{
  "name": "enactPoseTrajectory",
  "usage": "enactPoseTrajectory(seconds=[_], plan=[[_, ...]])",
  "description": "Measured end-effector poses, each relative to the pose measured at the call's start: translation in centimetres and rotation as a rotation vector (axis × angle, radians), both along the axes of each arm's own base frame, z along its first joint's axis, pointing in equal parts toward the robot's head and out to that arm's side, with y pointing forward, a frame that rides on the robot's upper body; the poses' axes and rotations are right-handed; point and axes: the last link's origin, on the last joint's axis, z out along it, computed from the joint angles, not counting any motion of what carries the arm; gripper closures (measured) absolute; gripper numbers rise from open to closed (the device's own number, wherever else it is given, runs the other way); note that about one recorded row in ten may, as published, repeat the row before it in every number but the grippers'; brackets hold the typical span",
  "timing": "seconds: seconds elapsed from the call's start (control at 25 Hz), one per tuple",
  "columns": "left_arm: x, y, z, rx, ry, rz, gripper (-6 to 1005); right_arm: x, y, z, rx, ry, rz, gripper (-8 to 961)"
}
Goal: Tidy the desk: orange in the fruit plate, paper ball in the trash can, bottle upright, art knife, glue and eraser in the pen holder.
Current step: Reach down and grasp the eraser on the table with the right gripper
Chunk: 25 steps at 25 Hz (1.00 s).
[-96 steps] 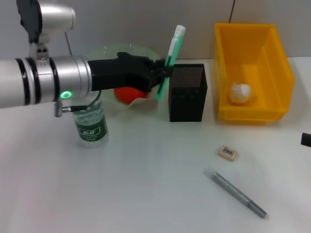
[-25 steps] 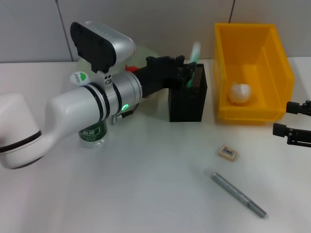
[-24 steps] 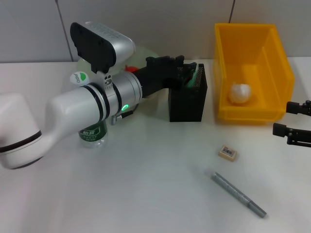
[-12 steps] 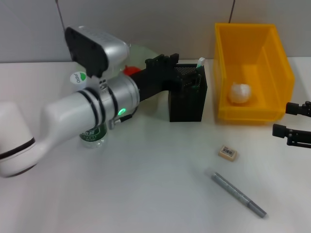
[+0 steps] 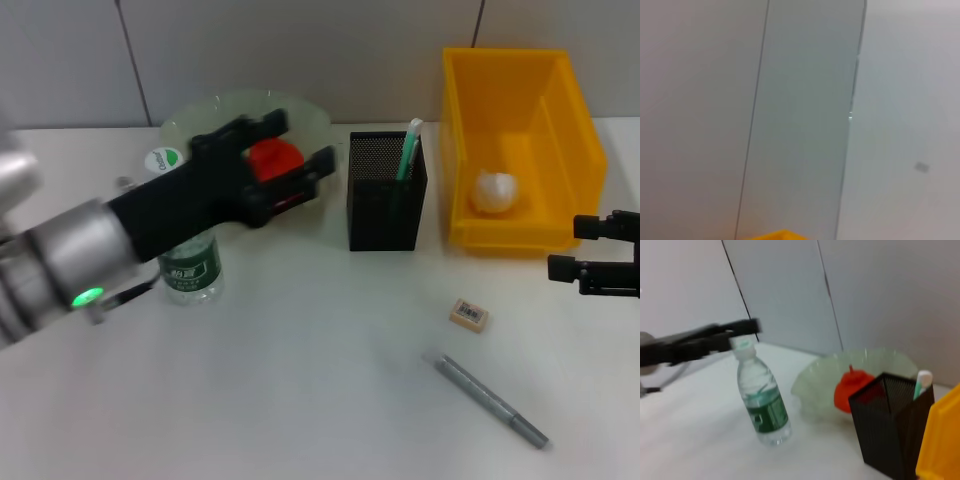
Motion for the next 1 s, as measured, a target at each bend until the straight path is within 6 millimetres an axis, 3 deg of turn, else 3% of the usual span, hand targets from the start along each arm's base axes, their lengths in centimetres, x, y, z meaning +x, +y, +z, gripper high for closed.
enactPoseTrajectory(seconds=[0.16,0.24,0.4,0.52,0.68,1.0], plan=[[-3.5,-3.8,3.2,-0.017,-0.017,-0.049,213,-2.6,1.5,0.0,-0.09,-0.096,-0.082,120],[-4.1,-4.5,3.7,-0.02,-0.021,-0.056,215,-3.2,1.9,-0.1,-0.112,-0.123,-0.112,120],[-7.0,-7.7,5.8,-0.051,-0.01,-0.092,218,-6.3,4.2,-1.1,-0.199,-0.324,-0.228,120],[-7.9,-8.6,6.1,-0.075,0.005,-0.093,223,-7.6,5.1,-1.7,-0.217,-0.406,-0.259,120],[-9.4,-10.5,6.2,-0.13,0.034,-0.093,223,-10.5,7.1,-3.7,-0.256,-0.641,-0.271,120],[-10.1,-11.6,5.8,-0.167,0.053,-0.074,222,-12.1,8.8,-7.6,-0.337,-0.79,-0.219,120]])
